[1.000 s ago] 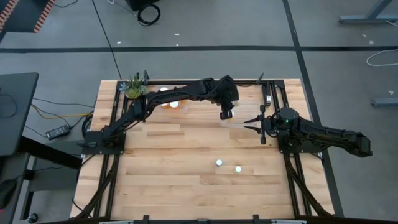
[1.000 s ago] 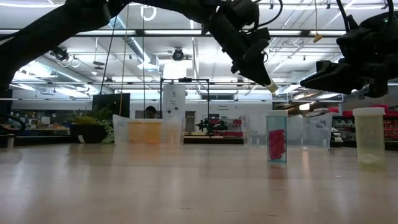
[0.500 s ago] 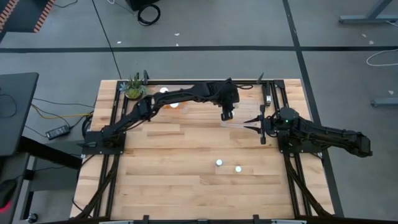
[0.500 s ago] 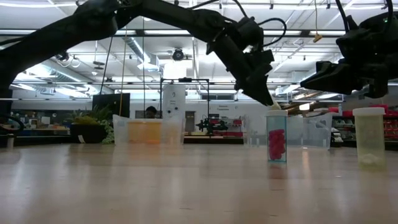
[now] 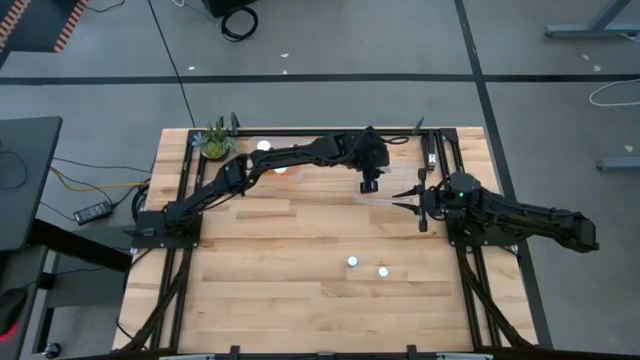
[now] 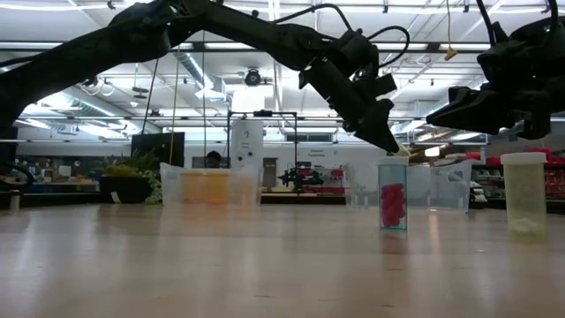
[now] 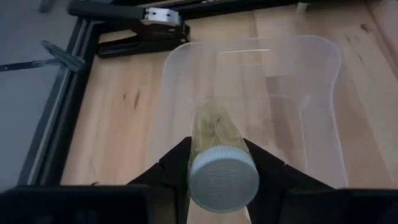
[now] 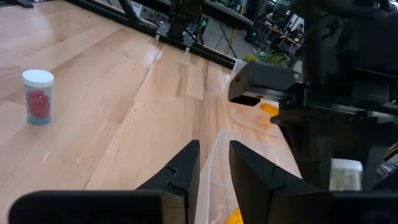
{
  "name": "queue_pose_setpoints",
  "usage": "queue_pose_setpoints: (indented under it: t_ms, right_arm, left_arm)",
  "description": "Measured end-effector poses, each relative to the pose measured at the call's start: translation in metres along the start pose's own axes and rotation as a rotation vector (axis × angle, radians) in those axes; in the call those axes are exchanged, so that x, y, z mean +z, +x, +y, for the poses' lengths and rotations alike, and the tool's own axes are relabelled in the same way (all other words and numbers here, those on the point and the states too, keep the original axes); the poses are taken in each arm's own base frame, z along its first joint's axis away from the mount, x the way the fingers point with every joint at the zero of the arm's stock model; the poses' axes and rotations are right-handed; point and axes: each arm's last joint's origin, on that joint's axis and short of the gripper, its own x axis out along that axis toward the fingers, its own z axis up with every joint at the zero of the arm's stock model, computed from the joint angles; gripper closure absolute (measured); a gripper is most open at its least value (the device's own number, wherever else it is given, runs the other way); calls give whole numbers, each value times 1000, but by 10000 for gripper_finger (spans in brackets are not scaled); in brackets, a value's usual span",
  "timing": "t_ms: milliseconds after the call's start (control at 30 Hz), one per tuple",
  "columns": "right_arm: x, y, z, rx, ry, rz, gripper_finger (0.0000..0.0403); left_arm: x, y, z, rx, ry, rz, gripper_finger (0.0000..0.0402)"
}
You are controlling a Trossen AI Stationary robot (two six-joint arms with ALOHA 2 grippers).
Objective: Pick and place medicine bottles into bin by pill shape (circle, oval)
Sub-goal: Put the small yellow pill bottle into the right transparent bin
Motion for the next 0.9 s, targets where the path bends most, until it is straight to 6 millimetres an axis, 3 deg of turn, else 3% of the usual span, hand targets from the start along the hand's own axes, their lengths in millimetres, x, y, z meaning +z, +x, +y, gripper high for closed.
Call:
queue_pose_setpoints:
  t_ms: [400, 733, 900]
  right_arm:
    - [0, 0, 0, 0, 0, 0, 310]
    - [0, 0, 0, 0, 0, 0, 310]
    - [0, 0, 0, 0, 0, 0, 310]
  left_arm:
    - [-17, -1, 0, -12, -76, 169, 280]
    - [-34, 21, -5, -11, -89, 210, 278]
    - [-37, 21, -6, -16, -89, 236, 280]
